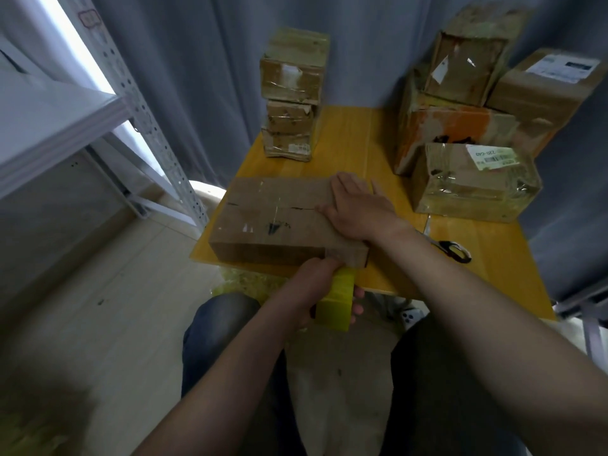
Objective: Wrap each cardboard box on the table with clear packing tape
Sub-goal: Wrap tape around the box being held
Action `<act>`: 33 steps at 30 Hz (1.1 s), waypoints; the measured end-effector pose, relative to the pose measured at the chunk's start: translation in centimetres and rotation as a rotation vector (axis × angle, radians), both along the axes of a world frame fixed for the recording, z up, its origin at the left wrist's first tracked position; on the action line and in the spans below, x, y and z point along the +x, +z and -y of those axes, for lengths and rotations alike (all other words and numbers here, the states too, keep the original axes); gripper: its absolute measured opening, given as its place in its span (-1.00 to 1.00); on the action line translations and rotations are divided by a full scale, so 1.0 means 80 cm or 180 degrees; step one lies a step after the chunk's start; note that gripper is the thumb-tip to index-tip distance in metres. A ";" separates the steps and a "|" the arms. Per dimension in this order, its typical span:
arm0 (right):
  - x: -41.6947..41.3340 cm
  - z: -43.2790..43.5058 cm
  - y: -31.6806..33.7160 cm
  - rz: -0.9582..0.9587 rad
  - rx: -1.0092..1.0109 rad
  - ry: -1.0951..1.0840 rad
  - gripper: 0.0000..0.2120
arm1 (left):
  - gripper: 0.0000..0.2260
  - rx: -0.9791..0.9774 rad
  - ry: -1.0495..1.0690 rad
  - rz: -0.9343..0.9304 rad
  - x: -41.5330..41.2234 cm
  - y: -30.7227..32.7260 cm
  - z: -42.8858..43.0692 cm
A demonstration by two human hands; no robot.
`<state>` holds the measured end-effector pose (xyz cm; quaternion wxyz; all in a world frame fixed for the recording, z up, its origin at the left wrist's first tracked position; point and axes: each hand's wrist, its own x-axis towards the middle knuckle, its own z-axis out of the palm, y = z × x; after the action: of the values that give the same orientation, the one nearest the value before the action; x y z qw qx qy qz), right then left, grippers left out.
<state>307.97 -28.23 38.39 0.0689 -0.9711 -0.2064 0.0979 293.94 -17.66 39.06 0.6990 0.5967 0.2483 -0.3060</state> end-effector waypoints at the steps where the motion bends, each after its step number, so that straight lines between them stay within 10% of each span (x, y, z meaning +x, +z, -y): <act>1: 0.010 -0.003 0.000 -0.0004 0.0053 -0.0015 -0.29 | -0.64 0.0017 -0.0009 -0.0008 0.000 0.000 0.000; 11: 0.074 -0.011 0.008 -0.0411 0.0280 -0.0213 -0.43 | -0.61 -0.0061 -0.0018 -0.0022 0.009 -0.002 -0.003; 18: -0.006 0.030 0.031 0.0821 0.2559 -0.1206 -0.80 | -0.61 0.0206 -0.0131 0.0156 0.009 -0.010 -0.007; 23: -0.131 0.079 0.028 -0.1362 0.2108 -0.1294 -0.29 | -0.57 0.0705 -0.0200 0.0400 0.006 -0.012 -0.003; 33: -0.198 0.038 -0.010 -0.1901 0.3665 -0.1881 -0.64 | -0.53 0.4076 -0.1118 0.1591 -0.003 0.018 -0.007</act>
<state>292.13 -31.25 37.61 0.6481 -0.7275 0.0742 0.2125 293.74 -17.11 40.48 0.1872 0.9740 0.1116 -0.0620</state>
